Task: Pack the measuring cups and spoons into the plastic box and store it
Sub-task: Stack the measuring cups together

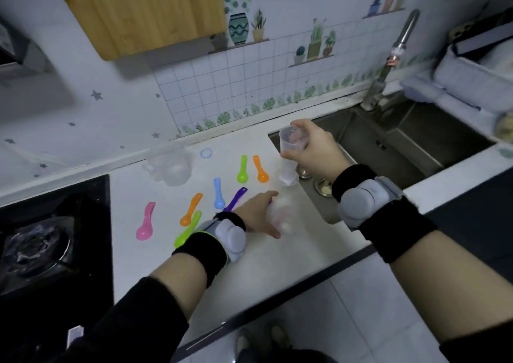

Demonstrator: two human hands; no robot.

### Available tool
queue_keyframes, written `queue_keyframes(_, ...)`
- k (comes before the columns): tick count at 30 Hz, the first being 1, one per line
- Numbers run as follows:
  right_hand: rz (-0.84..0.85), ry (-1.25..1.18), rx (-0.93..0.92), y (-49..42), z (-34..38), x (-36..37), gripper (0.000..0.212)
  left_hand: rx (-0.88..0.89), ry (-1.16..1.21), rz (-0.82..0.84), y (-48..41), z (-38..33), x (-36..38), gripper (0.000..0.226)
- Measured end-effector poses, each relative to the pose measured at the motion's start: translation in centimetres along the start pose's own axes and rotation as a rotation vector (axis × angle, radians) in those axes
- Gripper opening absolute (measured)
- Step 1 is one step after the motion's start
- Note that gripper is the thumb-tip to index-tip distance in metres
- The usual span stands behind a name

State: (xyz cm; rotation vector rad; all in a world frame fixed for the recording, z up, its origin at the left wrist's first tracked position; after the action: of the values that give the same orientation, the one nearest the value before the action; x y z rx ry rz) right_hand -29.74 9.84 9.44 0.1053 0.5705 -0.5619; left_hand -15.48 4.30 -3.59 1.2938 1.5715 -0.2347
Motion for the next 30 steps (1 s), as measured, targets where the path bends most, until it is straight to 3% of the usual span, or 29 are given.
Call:
queue_keyframes(8,0.000,0.015,0.048,2.5,-1.3,-3.1,0.065,0.065,-0.016,0.013,-1.7,-0.7,3.4,0.112)
queue_keyframes(17,-0.017,-0.012,0.043,3.9,-1.2,-4.2,0.064,0.079,-0.012,-0.023,-2.1,-1.9,3.3,0.088)
queue_keyframes(24,0.156,0.010,0.001,3.7,-0.8,-2.6,0.062,0.007,0.144,-0.111,-1.2,-2.8,-0.5,0.065)
queue_keyframes(30,0.213,-0.001,-0.012,3.4,-1.5,0.9,0.062,0.033,0.148,-0.198,0.2,-2.4,-2.8,0.065)
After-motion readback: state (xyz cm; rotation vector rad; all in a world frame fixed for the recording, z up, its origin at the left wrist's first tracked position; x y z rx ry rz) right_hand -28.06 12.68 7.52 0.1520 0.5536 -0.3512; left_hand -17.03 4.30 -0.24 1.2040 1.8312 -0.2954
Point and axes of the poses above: each hand's wrist, its own y-axis away from the middle knuckle, its own x-axis out of the palm, z = x × y, the point moved 3 cm from there along -y, towards the middle knuckle, and after that the axes turned 11 degrees about -y, right-handed, at the moved point
